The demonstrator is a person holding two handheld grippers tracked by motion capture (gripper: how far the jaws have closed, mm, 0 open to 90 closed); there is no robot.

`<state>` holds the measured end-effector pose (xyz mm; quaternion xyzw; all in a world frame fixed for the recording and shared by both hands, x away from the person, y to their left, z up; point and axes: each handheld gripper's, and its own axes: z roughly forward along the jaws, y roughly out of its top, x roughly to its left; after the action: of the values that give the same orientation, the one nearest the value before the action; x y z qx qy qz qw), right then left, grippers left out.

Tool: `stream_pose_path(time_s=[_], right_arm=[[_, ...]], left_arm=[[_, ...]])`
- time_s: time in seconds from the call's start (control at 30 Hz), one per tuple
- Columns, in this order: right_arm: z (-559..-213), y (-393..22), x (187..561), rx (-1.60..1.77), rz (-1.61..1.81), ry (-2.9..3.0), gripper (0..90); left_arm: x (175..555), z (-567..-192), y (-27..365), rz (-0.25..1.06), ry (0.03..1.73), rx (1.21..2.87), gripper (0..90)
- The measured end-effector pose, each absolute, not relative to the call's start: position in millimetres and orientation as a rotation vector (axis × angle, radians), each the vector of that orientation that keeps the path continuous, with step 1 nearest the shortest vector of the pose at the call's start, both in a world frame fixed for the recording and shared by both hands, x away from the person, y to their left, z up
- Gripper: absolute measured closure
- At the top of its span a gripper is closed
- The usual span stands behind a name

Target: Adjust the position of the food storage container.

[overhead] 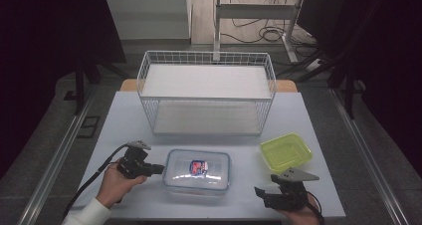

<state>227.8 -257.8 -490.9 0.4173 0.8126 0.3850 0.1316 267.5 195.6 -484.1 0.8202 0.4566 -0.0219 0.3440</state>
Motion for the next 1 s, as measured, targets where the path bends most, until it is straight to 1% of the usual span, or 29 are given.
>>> stream_pose_path(time_s=[0.1, 0.17, 0.27, 0.47, 0.53, 0.57, 0.67, 0.7, 0.73, 0.77, 0.83, 1.0], right_arm=[[-490.4, -257.7, 227.7, 1.211, 1.12, 2.355, 24.6], [-489.7, -257.1, 227.5, 1.205, 1.124, 2.351, 24.6], [-488.0, -257.0, 226.7, 1.195, 1.141, 2.336, 24.6], [-485.8, -258.7, 225.0, 1.179, 1.173, 2.319, 24.5], [-484.2, -257.9, 224.8, 1.164, 1.191, 2.314, 24.6], [-483.5, -256.9, 224.4, 1.156, 1.197, 2.308, 24.6], [-482.1, -254.0, 224.1, 1.125, 1.233, 2.294, 24.4], [-481.6, -251.9, 225.0, 1.121, 1.276, 2.288, 24.0], [-481.6, -251.9, 225.0, 1.121, 1.276, 2.288, 24.0], [-481.2, -250.3, 225.4, 1.124, 1.313, 2.29, 23.8], [-481.0, -248.7, 225.8, 1.12, 1.351, 2.303, 23.8], [-480.4, -243.7, 225.3, 1.122, 1.378, 2.322, 23.4]], left_arm=[[265.6, -484.0, 195.4, -0.042, 1.181, 2.126, 89.7], [263.7, -482.0, 197.7, -0.054, 1.161, 2.1, 88.5], [256.6, -476.9, 200.8, -0.006, 1.154, 2.068, 88.6], [246.1, -468.3, 207.1, 0.019, 1.136, 2.045, 86.8], [239.6, -464.1, 209.8, 0.022, 1.144, 2.02, 74.3], [237.5, -462.7, 210.8, 0.023, 1.15, 2.009, 74.3], [227.4, -458.1, 214.3, 0.027, 1.195, 1.971, 53.6], [222.3, -456.7, 215.8, 0.021, 1.198, 1.961, 45.5], [217.9, -455.2, 217.0, 0.012, 1.201, 1.95, 45.5], [210.9, -453.0, 219.1, -0.003, 1.197, 1.93, 39.3], [204.6, -451.3, 222.5, -0.002, 1.201, 1.911, 35.6], [203.6, -458.3, 231.3, -0.048, 1.226, 1.847, 33.8]])
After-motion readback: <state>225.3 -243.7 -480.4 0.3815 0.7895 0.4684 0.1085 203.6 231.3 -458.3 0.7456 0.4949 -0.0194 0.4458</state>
